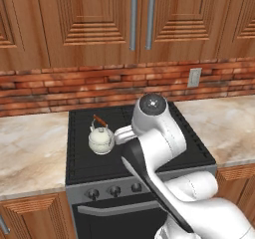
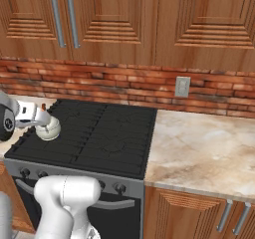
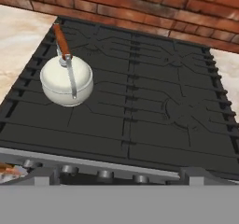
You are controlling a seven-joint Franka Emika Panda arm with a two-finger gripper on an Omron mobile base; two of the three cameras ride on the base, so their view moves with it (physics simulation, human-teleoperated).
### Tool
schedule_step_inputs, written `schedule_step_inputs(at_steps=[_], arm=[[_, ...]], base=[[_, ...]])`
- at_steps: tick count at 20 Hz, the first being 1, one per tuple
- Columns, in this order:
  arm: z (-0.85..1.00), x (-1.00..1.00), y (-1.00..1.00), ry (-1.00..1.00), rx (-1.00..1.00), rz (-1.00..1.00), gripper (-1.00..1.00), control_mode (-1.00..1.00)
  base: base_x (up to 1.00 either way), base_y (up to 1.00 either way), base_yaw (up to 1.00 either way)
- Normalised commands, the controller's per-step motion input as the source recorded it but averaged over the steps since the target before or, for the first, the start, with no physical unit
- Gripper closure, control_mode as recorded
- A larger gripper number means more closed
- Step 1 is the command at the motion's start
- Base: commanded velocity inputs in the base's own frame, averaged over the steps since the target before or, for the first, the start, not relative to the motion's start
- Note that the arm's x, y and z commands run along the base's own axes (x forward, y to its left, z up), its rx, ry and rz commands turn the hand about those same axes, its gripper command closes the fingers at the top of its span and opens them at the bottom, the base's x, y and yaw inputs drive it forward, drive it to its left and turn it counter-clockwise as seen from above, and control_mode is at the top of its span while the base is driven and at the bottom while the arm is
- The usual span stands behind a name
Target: The kettle is done boiling. Turn off the stove, then wait for 300 timesteps before moving the kettle to the dining table.
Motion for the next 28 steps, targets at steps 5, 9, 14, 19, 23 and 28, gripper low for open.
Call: schedule_step_inputs(at_steps=[5, 9, 14, 19, 23, 28], arm=[[-0.04, 0.43, 0.09, 0.03, 0.02, 0.0, -1.0, -1.0], [-0.05, 0.3, 0.19, 0.0, 0.01, 0.0, -1.0, -1.0], [-0.09, 0.2, 0.24, 0.0, 0.01, 0.0, -1.0, -1.0], [-0.2, 0.17, 0.15, 0.0, 0.02, 0.0, -1.0, -1.0], [-0.18, 0.22, 0.02, 0.0, 0.02, 0.0, -1.0, -1.0], [-0.14, 0.23, 0.0, 0.0, 0.02, 0.0, -1.0, -1.0]], base=[[0.0, 0.0, 0.0], [0.0, 0.0, 0.0], [0.0, 0.0, 0.0], [0.0, 0.0, 0.0], [0.0, 0.0, 0.0], [0.0, 0.0, 0.0]])
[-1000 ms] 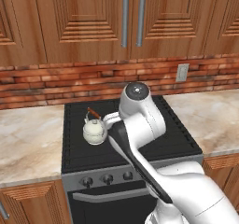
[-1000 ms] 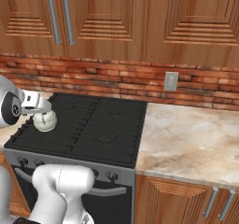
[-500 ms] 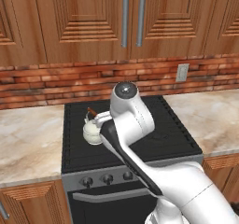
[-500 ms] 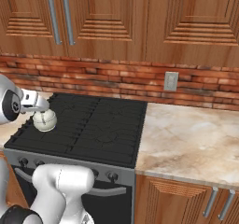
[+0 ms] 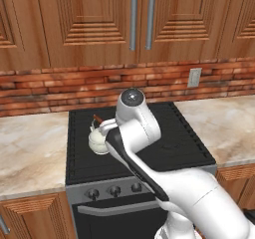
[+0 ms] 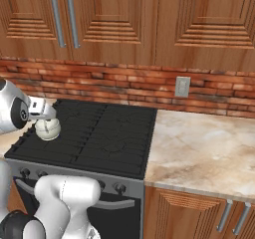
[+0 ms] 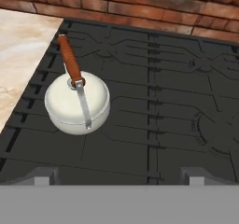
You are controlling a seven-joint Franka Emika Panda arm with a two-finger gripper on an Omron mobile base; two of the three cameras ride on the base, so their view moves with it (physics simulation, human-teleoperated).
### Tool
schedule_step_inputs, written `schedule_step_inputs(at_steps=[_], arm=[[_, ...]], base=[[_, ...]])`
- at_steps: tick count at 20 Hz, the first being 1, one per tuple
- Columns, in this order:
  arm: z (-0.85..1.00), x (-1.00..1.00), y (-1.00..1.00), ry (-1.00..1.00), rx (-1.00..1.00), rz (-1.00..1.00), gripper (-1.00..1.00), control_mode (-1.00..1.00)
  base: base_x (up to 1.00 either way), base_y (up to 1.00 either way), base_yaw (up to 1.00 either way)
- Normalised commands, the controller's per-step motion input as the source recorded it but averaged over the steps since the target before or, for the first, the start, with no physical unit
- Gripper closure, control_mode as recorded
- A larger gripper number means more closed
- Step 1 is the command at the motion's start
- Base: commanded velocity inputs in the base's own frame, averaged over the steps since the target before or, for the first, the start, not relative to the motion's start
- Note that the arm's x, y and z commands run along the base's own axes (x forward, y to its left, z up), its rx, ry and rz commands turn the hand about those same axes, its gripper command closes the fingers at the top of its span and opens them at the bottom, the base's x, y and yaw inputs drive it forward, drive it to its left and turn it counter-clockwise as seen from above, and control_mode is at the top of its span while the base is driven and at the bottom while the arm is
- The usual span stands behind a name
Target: The kettle is done boiling. Turn off the stove, then wait for 300 timesteps before moving the kettle to the dining table.
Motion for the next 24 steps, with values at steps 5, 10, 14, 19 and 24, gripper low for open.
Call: schedule_step_inputs(at_steps=[5, 10, 14, 19, 24], arm=[[-0.06, 0.2, 0.08, 0.0, 0.03, 0.0, -1.0, -1.0], [-0.07, 0.2, 0.13, 0.0, 0.02, 0.0, -1.0, -1.0], [-0.11, 0.21, 0.13, 0.0, 0.02, 0.0, -1.0, -1.0], [-0.13, 0.22, 0.15, 0.0, 0.01, 0.0, -1.0, -1.0], [-0.15, 0.2, 0.13, 0.0, 0.0, 0.0, -1.0, -1.0]], base=[[0.0, 0.0, 0.0], [0.0, 0.0, 0.0], [0.0, 0.0, 0.0], [0.0, 0.0, 0.0], [0.0, 0.0, 0.0]])
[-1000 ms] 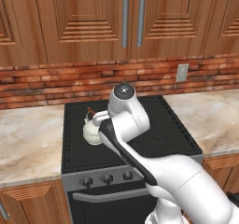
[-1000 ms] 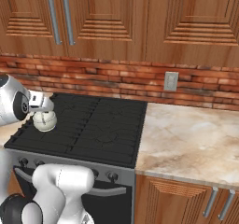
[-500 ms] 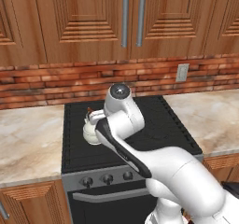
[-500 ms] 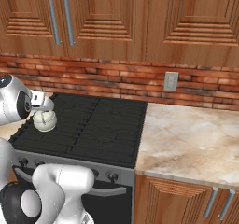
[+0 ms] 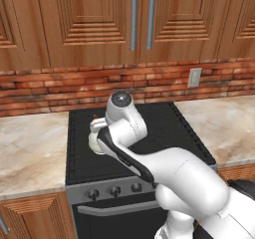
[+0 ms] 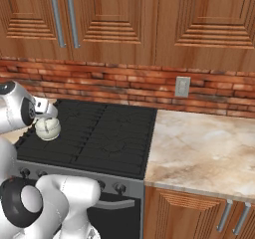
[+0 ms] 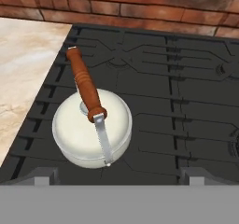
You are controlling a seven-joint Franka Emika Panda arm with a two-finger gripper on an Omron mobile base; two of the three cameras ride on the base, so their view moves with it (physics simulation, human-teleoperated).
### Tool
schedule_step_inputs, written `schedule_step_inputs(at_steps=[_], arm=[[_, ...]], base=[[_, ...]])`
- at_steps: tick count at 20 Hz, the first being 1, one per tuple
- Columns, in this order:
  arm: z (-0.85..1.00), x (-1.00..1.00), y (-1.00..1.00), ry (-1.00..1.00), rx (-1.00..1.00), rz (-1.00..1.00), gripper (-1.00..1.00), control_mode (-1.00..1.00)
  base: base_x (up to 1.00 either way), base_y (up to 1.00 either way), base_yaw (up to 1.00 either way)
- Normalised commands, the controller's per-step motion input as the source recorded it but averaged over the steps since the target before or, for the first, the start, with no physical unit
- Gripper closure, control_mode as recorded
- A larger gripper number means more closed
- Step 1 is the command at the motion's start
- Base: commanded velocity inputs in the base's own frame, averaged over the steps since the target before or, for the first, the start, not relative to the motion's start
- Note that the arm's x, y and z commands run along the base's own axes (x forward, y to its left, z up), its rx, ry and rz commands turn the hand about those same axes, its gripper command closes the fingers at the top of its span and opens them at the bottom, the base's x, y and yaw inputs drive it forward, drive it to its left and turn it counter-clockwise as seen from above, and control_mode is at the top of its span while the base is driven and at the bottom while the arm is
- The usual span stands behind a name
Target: The kettle is done boiling. Turn off the stove, then wait for 300 timesteps before moving the kettle to the dining table.
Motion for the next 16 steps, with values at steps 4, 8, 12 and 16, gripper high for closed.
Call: schedule_step_inputs(at_steps=[4, 8, 12, 16], arm=[[-0.14, 0.19, 0.07, 0.0, 0.01, 0.0, -1.0, -1.0], [-0.11, 0.12, 0.07, 0.0, 0.02, 0.0, -1.0, -1.0], [-0.12, 0.07, 0.06, 0.0, 0.01, 0.0, -1.0, -1.0], [-0.12, 0.04, 0.02, 0.0, 0.01, 0.0, -1.0, -1.0]], base=[[0.0, 0.0, 0.0], [0.0, 0.0, 0.0], [0.0, 0.0, 0.0], [0.0, 0.0, 0.0]])
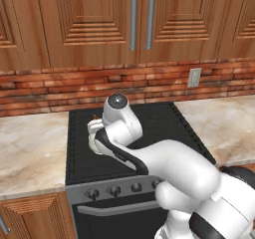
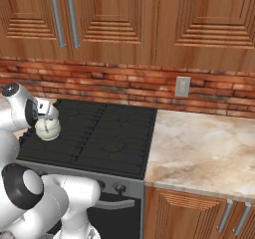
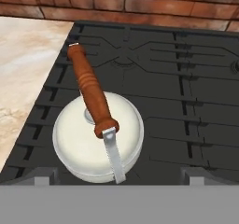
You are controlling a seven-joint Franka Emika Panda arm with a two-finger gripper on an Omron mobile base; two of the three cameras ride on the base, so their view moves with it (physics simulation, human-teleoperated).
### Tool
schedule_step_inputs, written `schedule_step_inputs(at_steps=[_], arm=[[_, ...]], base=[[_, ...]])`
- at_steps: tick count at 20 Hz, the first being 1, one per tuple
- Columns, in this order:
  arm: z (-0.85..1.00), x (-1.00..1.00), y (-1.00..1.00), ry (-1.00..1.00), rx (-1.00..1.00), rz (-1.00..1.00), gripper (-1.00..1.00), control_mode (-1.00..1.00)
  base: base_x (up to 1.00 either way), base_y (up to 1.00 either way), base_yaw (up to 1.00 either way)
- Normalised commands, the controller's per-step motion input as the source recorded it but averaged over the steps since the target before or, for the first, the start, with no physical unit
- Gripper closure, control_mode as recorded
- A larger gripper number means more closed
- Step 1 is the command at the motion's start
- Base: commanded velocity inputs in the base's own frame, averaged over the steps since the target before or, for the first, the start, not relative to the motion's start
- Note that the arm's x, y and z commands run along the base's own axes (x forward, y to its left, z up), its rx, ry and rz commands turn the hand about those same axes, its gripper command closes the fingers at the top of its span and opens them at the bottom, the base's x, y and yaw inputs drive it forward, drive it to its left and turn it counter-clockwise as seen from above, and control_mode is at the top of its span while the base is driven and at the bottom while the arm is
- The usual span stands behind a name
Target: The kettle is done boiling. Turn off the stove, then wait for 300 timesteps before moving the kettle to the dining table.
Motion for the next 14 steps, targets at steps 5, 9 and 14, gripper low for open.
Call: schedule_step_inputs(at_steps=[5, 9, 14], arm=[[-0.1, 0.07, 0.0, 0.0, 0.01, 0.0, -1.0, -1.0], [-0.1, 0.08, 0.0, 0.0, 0.02, 0.0, -1.0, -1.0], [-0.13, 0.12, 0.06, 0.0, 0.01, 0.0, -1.0, -1.0]], base=[[0.0, 0.0, 0.0], [0.0, 0.0, 0.0], [0.0, 0.0, 0.0]])
